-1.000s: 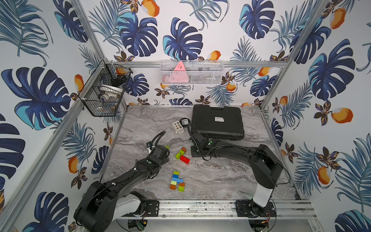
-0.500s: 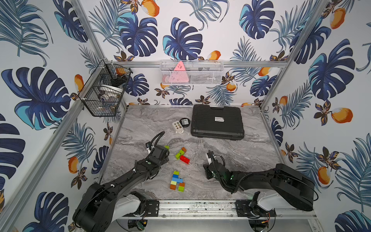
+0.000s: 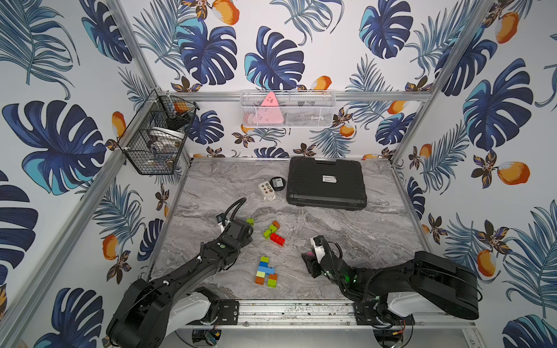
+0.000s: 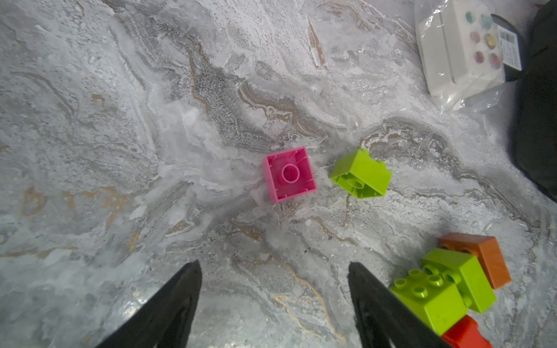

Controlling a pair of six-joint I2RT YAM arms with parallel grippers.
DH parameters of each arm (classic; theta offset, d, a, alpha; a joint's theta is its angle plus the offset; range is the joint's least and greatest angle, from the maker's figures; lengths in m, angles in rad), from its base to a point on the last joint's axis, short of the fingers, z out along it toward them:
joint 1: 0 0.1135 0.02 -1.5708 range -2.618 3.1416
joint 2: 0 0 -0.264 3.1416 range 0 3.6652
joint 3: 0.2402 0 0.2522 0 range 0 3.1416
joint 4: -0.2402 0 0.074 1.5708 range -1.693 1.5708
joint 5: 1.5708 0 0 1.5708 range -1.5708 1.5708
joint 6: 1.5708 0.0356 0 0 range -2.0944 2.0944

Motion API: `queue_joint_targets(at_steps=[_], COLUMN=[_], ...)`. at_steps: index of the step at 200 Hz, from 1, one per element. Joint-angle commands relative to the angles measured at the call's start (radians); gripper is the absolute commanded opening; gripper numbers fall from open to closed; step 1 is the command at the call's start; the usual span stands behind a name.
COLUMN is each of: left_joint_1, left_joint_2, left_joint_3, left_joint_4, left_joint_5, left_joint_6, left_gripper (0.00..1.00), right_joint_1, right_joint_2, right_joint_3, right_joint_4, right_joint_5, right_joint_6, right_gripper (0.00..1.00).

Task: Assemble the letter h with lego
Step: Place the lego brick at the center of the board, then adjust the lego brick at the center of the board.

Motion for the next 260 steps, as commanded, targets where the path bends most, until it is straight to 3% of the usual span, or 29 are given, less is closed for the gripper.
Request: queue_joint_targets(at_steps=[1,21,43,63,87,109,126,158,195,260], left_joint_1=[0.001,0.001,0.001,0.001,0.001,0.001,0.0,0.0,-0.005,-0.007], left_joint_2=[-0.004,-0.001,-0.002,0.009,0.018,0.007,-0.007,-0.021,-0.024,-0.017], left_joint_3=[-0.002,-0.002,-0.002,-0.001,0.009,-0.004,-0.003,-0.012,-0.008,-0.007], left_joint_4=[-0.011,-0.003,-0.002,0.035,0.063,0.082,0.08,0.082,0.074,0.074], left_joint_5=[-0.024,-0.013,-0.01,0.06,0.124,0.15,0.15,0.151,0.145,0.154], left_joint_6=[-0.02,-0.015,-0.01,0.029,0.072,0.075,0.078,0.077,0.072,0.065], left_gripper=[0.82,0.82,0.82,0.82,0.83,0.83,0.83,0.83,0.83,0.83], right_joint_1=[0.002,0.003,0.003,0.001,-0.001,-0.002,-0.003,-0.026,-0.07,-0.084], right_joint_2=[-0.071,-0.161,-0.214,-0.179,-0.064,0.062,0.124,0.196,0.263,0.268], right_joint_3=[-0.003,0.043,0.23,0.453,0.634,0.706,0.721,0.775,0.758,0.734], right_joint_4=[-0.114,-0.312,-0.733,-1.156,-1.443,-1.478,-1.396,-1.391,-1.317,-1.261], right_joint_5=[-0.013,0.032,0.086,0.108,0.026,-0.094,-0.154,-0.096,-0.145,-0.177], right_joint_6=[0.046,0.122,0.273,0.554,0.841,1.014,1.04,1.047,1.038,1.024], right_gripper=[0.55,0.56,0.59,0.59,0.6,0.62,0.64,0.65,0.61,0.27])
